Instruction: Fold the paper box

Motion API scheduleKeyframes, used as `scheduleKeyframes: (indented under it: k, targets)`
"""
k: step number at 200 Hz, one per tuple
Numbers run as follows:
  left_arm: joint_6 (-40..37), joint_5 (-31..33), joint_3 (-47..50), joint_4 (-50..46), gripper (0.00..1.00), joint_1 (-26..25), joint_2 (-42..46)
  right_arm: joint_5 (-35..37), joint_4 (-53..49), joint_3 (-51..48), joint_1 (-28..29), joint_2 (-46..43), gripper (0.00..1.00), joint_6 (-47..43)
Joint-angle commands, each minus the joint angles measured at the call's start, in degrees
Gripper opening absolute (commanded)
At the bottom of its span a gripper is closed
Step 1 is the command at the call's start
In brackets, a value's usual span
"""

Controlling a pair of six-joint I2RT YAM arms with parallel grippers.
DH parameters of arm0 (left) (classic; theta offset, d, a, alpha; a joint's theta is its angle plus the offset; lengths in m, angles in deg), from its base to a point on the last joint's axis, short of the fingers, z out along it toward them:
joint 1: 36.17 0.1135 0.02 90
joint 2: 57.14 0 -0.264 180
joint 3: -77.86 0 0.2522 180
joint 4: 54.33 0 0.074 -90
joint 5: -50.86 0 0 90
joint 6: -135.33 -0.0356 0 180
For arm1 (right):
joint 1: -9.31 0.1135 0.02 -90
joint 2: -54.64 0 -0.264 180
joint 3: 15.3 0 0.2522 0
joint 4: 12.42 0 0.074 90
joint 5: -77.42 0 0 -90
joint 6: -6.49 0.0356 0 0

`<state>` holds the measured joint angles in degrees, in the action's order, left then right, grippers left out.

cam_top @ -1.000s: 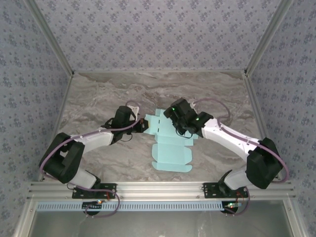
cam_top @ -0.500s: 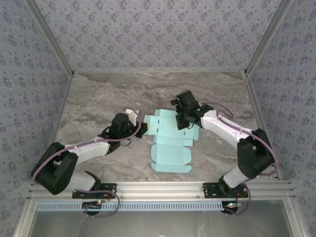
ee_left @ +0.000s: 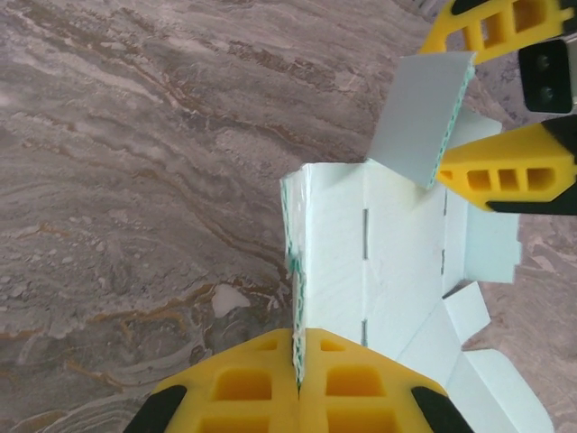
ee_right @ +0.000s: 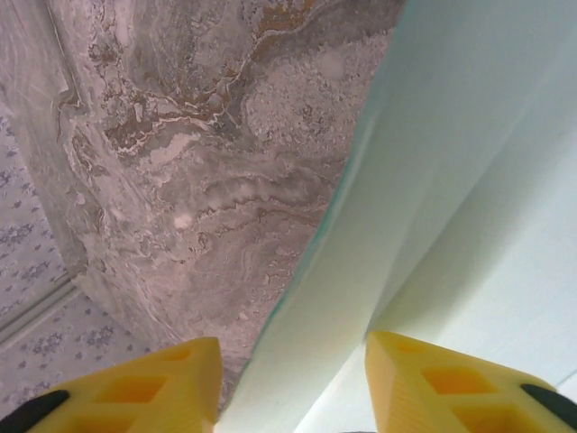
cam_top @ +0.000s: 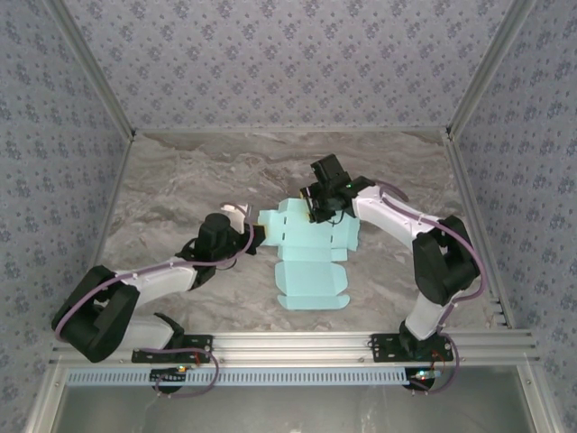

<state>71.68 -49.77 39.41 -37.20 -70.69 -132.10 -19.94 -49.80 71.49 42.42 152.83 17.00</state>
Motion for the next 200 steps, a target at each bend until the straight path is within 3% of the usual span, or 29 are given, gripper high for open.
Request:
scheduleKeyframes:
  k: [1, 18, 45, 80, 89, 107, 125, 164, 200]
  targets:
    - [-0.9, 2.7, 0.5, 2.9, 0.0, -0.4, 1.9, 0.0, -2.6, 0.9, 0.9, -0.1, 0.45, -0.1]
    - [-0.7, 4.1, 0.4, 2.1, 0.0, -0.3, 2.0, 0.8, -2.8, 1.1, 1.4, -0.4, 0.41, -0.5]
    - [-0.2, 4.3, 0.1, 1.4, 0.02, -0.3, 1.5, 3.8, -4.2, 2.8, 2.0, -0.4, 0.25, -2.4]
    - [0.5, 5.8, -0.9, -2.0, 0.2, -0.3, 1.1, 4.5, -3.1, 3.3, 2.4, 0.2, 0.16, -4.0]
    - [0.6, 6.4, -1.0, -3.1, 0.33, -0.3, 1.5, 4.6, -2.7, 3.2, 2.6, 0.1, 0.15, -4.3]
    - [1.0, 6.4, -1.1, -4.4, 0.47, 0.0, 2.6, 5.1, -1.9, 2.4, 2.7, -0.3, 0.13, -4.8]
    - [1.2, 5.6, -1.4, -6.2, 0.53, 0.3, 4.2, 5.9, 0.0, 1.2, 2.7, -1.2, 0.06, -5.6]
    - [0.9, 5.6, -1.9, -10.0, 0.55, 2.1, 7.8, 6.0, 7.2, -2.0, 2.5, -2.6, 0.01, -10.2]
    - [-5.5, 6.9, -0.3, -8.3, 0.6, 2.9, 6.9, -0.7, 24.9, -12.9, 0.6, -5.0, 0.01, -14.2]
